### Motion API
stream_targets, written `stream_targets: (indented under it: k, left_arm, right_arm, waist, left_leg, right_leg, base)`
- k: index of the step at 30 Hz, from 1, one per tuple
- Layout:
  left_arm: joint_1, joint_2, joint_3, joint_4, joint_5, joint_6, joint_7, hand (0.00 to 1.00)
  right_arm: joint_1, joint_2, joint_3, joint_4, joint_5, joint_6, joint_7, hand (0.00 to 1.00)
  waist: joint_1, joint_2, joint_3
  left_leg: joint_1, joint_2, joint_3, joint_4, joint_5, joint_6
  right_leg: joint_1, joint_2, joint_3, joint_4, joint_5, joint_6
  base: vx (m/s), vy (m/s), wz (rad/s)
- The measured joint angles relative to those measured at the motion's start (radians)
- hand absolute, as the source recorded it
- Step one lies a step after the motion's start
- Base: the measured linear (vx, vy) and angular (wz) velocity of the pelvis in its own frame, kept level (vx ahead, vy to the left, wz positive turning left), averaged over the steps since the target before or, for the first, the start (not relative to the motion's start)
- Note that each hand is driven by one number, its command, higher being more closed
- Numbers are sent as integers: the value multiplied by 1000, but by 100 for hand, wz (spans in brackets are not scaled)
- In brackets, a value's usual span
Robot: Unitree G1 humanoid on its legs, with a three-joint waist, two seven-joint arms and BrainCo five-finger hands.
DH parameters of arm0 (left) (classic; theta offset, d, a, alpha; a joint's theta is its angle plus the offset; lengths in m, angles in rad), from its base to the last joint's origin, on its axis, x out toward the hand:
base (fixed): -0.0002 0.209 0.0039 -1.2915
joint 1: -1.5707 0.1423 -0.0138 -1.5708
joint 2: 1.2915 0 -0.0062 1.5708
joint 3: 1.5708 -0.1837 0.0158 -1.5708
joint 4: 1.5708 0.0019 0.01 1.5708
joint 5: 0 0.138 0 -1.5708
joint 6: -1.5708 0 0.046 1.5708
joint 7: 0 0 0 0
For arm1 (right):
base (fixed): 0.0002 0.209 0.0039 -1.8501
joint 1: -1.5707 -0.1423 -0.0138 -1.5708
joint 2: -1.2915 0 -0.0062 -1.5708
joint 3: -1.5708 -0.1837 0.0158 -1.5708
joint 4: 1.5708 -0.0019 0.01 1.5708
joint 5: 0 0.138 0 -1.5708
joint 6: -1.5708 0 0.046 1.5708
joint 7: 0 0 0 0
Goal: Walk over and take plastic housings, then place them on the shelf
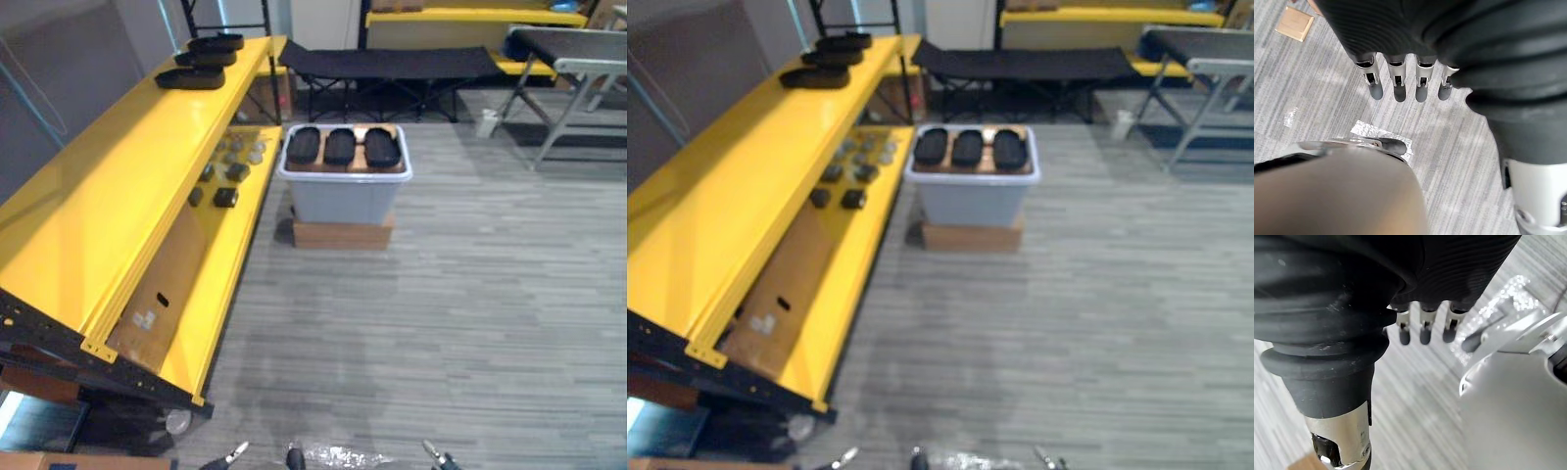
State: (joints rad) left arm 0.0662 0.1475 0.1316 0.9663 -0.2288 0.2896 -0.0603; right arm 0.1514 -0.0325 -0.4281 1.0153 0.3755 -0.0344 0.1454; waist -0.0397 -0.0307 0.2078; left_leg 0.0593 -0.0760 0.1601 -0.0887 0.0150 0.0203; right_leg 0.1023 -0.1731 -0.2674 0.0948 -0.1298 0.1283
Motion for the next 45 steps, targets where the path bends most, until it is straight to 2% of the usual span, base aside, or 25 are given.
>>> stream_targets:
  k: [5, 8, 12, 14, 18, 22, 25, 30, 35, 37, 38, 39, 40, 41, 42, 43, 44, 45]
  left_arm:
    - [-63, -10, -38, -24, -42, -34, -2, 0]
    - [-72, -19, -48, -47, -51, -52, -6, 0]
    - [-72, -19, -57, -47, -79, -52, -8, 0]
    - [-72, -19, -58, -42, -78, -60, -7, 0]
    - [-66, -17, -64, -44, -77, -73, -6, 0]
    - [-65, -23, -65, -42, -79, -110, -5, 0]
    - [-64, -26, -66, -42, -80, -118, -6, 0]
    - [-54, -28, -66, -40, -79, -147, -6, 0]
    - [-32, -28, -65, -26, -78, -160, -4, 0]
    - [-19, -17, -62, -23, -78, -164, 1, 0]
    - [-19, -16, -58, -23, -77, -164, 2, 0]
    - [-21, -15, -57, -25, -74, -165, 2, 0]
    - [-22, -15, -55, -29, -69, -168, 5, 0]
    - [-22, -15, -55, -32, -64, -175, 9, 0]
    - [-23, -14, -53, -35, -43, -186, 21, 0]
    - [-27, -15, -53, -33, -26, -187, 32, 0]
    - [-28, -17, -53, -33, -27, -188, 38, 0]
    - [-29, -6, -53, -32, -26, -188, 45, 0]
  right_arm:
    - [-53, -3, 16, -37, 3, 7, 9, 0]
    - [-59, -2, 48, -57, 3, 12, 11, 0]
    - [-71, -2, 66, -61, 3, 13, 13, 0]
    - [-79, 4, 67, -61, 4, 13, 14, 0]
    - [-78, 5, 70, -61, 5, 11, 13, 0]
    - [-76, 5, 79, -62, 1, 9, 9, 0]
    - [-62, 5, 79, -62, -14, 8, 9, 0]
    - [-35, 5, 77, -61, -58, -7, 14, 0]
    - [-15, 5, 78, -59, -76, -11, 28, 0]
    - [-17, 5, 79, -60, -76, -5, 25, 0]
    - [-21, 4, 79, -60, -74, 0, 20, 0]
    - [-23, 4, 79, -62, -62, 7, 3, 0]
    - [-13, -1, 79, -61, -40, 15, -7, 0]
    - [-9, -5, 78, -59, -28, 19, -13, 0]
    - [-8, -11, 79, -52, -14, 33, -15, 0]
    - [-3, -5, 80, -33, -5, 43, -13, 0]
    - [-2, -2, 83, -15, -4, 48, -11, 0]
    - [11, 2, 78, 5, 6, 54, -1, 0]
  waist:
    - [4, -35, 79]
    - [5, -26, 87]
    - [4, -10, 105]
    - [4, -10, 110]
    - [14, -10, 130]
    - [14, -10, 130]
    - [10, -11, 129]
    - [10, -14, 122]
    - [12, -20, 87]
    - [15, -44, 65]
    - [18, -53, 67]
    - [20, -56, 61]
    - [18, -59, 61]
    - [20, -61, 62]
    - [20, -57, 66]
    - [14, -24, 81]
    - [13, -17, 82]
    - [5, -10, 79]
  left_leg:
    - [-6, -22, -10, 5, 2, 19]
    - [-5, -22, -10, 6, -7, 26]
    - [13, -18, -11, 6, -25, 30]
    - [9, -15, -14, 18, -38, 35]
    - [8, -5, -13, 132, -110, 34]
    - [9, -5, -14, 147, -113, 34]
    - [25, -4, -15, 170, -113, 34]
    - [62, -2, -14, 168, -117, 27]
    - [61, -10, -9, 138, -108, 23]
    - [43, -34, 1, 124, -93, 25]
    - [34, -42, 11, 127, -94, 26]
    - [-1, -45, 31, 175, -124, 44]
    - [-30, -35, 66, 246, -169, 51]
    - [-35, -27, 70, 265, -186, 50]
    - [-32, -16, 68, 281, -211, 60]
    - [-23, 30, 65, 298, -225, 59]
    - [-21, 55, 65, 307, -234, 57]
    - [-21, 89, 66, 308, -240, 51]
  right_leg:
    - [-2, -17, 1, 9, 17, 1]
    - [-16, -17, 28, 34, 21, -6]
    - [-24, -17, 47, 82, 20, -10]
    - [-35, -17, 55, 106, 16, -17]
    - [-30, -18, 82, 183, -3, -47]
    - [-23, -20, 80, 190, -15, -61]
    - [16, -21, 75, 176, -16, -59]
    - [74, -18, 73, 134, -26, -43]
    - [74, -22, 72, 88, -42, -20]
    - [46, -53, 72, 85, -82, 17]
    - [26, -64, 71, 103, -91, 19]
    - [-14, -81, 74, 149, -112, 38]
    - [-26, -96, 70, 188, -122, 60]
    - [-34, -101, 75, 226, -121, 68]
    - [-93, -102, 80, 360, -107, 81]
    - [-143, -72, 82, 399, -116, 29]
    - [-163, -43, 80, 377, -127, 12]
    - [-211, 0, 88, 331, -126, 14]
  base:
    - [143, 47, 8]
    - [120, 31, 2]
    - [120, 16, 1]
    - [111, 5, 1]
    - [89, 10, -5]
    - [46, -36, 2]
    - [10, -61, 9]
    - [-37, -83, -3]
    - [-85, -50, -10]
    - [-116, -38, -12]
    - [-138, 24, -9]
    - [-107, 55, 6]
    - [-81, 63, 9]
    - [0, 0, 0]
    - [-54, 72, -10]
    - [-50, 98, -17]
    - [-56, 146, -14]
    - [26, 96, -11]
